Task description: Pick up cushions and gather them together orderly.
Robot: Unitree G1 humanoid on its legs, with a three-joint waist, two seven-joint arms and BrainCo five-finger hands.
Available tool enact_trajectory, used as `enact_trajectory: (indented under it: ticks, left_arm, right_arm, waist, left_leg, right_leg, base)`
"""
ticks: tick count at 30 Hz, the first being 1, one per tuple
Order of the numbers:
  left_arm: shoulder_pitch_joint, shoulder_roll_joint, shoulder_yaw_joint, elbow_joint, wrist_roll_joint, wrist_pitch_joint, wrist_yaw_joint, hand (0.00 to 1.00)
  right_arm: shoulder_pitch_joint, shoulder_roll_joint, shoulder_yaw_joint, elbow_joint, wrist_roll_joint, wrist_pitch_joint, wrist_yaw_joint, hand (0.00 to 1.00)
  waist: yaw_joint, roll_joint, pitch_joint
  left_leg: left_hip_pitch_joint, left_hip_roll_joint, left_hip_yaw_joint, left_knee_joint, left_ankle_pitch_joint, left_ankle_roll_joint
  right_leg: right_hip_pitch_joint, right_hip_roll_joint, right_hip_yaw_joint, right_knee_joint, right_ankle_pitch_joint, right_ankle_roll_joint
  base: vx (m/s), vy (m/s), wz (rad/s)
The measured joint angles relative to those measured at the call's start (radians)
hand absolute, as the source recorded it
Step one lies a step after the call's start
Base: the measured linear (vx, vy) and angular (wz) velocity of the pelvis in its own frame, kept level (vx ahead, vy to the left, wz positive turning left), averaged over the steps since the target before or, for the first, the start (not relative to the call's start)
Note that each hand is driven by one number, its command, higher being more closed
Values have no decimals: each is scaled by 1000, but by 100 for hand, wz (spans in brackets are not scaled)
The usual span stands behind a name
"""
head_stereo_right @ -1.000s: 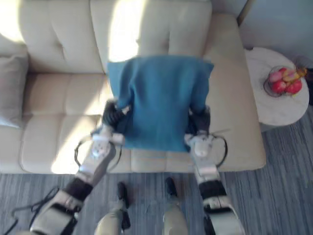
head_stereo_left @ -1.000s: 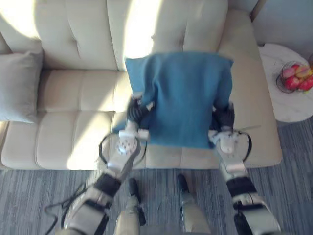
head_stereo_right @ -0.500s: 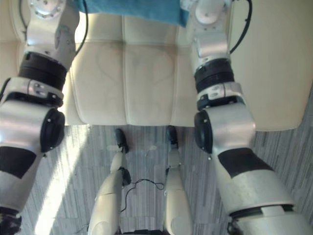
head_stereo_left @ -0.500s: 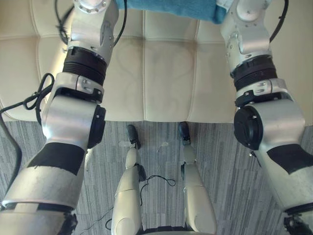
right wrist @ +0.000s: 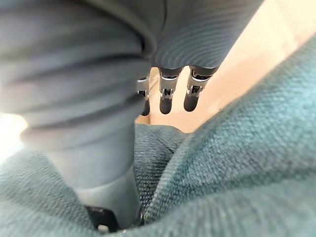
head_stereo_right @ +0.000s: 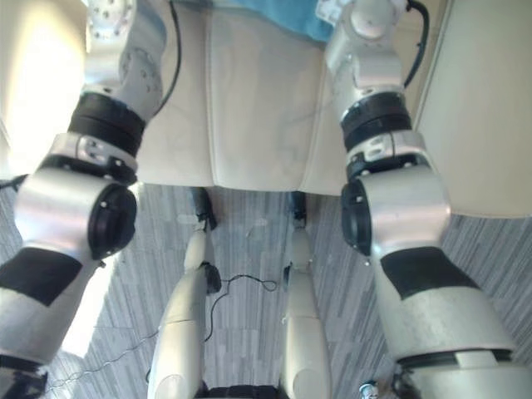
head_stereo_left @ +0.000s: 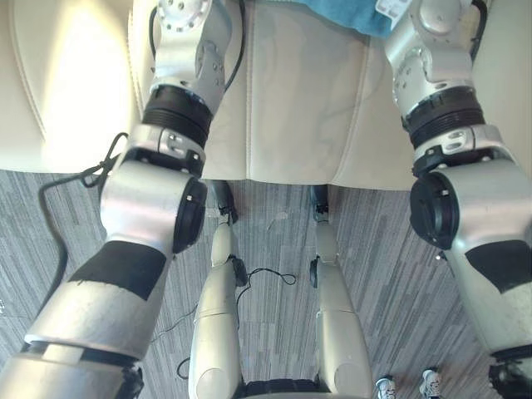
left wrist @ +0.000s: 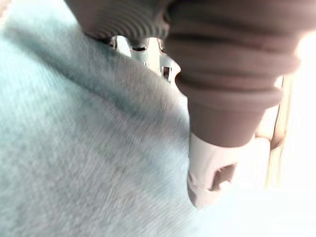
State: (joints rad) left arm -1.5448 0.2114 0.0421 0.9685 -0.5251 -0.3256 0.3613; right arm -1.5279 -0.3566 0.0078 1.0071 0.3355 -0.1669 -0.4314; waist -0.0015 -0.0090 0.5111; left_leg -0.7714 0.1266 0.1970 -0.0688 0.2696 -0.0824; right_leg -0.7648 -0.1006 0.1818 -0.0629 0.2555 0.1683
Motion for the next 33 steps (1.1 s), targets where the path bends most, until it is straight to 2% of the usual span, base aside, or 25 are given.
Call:
enact_trajectory:
  ticks: [7,11,15,16,17,18,21,23,26,28,29,31,33]
  left_arm:
    - [85,26,76,-92,-49,-12,-19,0]
    - [171,117,78,-202,-69,-13,-42,0]
    - [378,199,76,-398,-67,-45,-82,0]
    - [475,196,58,-441,-64,-59,-92,0]
    - [576,188,37,-466,-61,-71,-97,0]
    - [691,177,17,-505,-53,-72,-107,0]
    - [941,73,-20,-585,-23,-72,-134,0]
    - [1098,-4,-67,-594,13,-62,-172,0]
    - [1307,-84,-134,-570,64,-22,-235,0]
    - [1383,-119,-160,-493,106,-4,-271,0]
    - [1419,-139,-160,-431,135,8,-284,0]
    - [1472,-168,-143,-281,188,34,-288,0]
    - [1498,-187,-109,-189,216,49,-287,0]
  right_arm:
    - [131,-6,-62,-205,26,-21,12,0]
    - [262,-60,-92,-416,27,-51,25,0]
    - [541,-124,-186,-725,15,-111,58,0]
    - [663,-119,-204,-806,7,-129,69,0]
    - [774,-110,-201,-842,-13,-146,75,0]
    - [892,-95,-205,-879,-31,-157,89,0]
    - [1153,18,-231,-945,-96,-165,118,0]
    - [1311,107,-218,-951,-143,-159,152,0]
    - [1479,205,-156,-914,-211,-141,203,0]
    - [1534,258,-147,-820,-246,-133,233,0]
    - [1564,287,-146,-741,-254,-126,244,0]
    - [1609,333,-153,-559,-222,-106,278,0]
    - [1619,353,-163,-441,-199,-94,295,0]
  waist:
    - [7,0,0]
    - [7,0,0]
    - [8,2,-5]
    - [9,4,-38]
    - [11,5,-151]
    - [12,8,-220]
    - [28,14,-241]
    - [42,18,-257]
    - [49,16,-259]
    - [51,16,-284]
    - [51,13,-317]
    - [50,14,-371]
    - [50,14,-396]
  left_leg:
    - [3,18,-15,-7,11,-12]
    - [55,25,-16,-25,26,-17]
    - [178,30,-36,-32,10,-29]
    - [201,30,-44,-30,-6,-34]
    - [150,32,-46,-24,-29,-44]
    - [146,32,-53,-26,-40,-47]
    - [250,24,-71,-32,-38,-44]
    - [297,19,-75,-32,-40,-44]
    - [392,15,-73,-32,-56,-39]
    - [445,13,-73,-32,-79,-38]
    - [466,12,-72,-31,-85,-38]
    - [522,10,-71,-32,-96,-38]
    - [555,10,-70,-32,-115,-37]
  right_leg:
    - [0,20,-7,10,-13,-15]
    - [35,31,-11,31,-26,-25]
    - [156,37,-38,60,-77,-37]
    - [182,38,-48,68,-99,-40]
    - [130,39,-56,86,-119,-43]
    - [122,36,-67,103,-140,-44]
    - [222,29,-96,137,-192,-51]
    - [271,21,-118,159,-220,-54]
    - [360,12,-135,184,-259,-58]
    - [407,12,-145,206,-287,-62]
    - [425,11,-147,214,-297,-62]
    - [480,9,-150,213,-312,-65]
    - [512,8,-150,205,-321,-67]
  base:
    - [-54,0,0]
    - [-62,-6,-2]
    - [-58,-20,15]
    - [-32,-31,23]
    - [31,-27,23]
    - [69,-14,21]
    - [66,-22,27]
    - [96,-56,33]
    - [75,-42,20]
    - [41,-25,10]
    - [15,-11,7]
    - [11,-2,2]
    - [0,0,0]
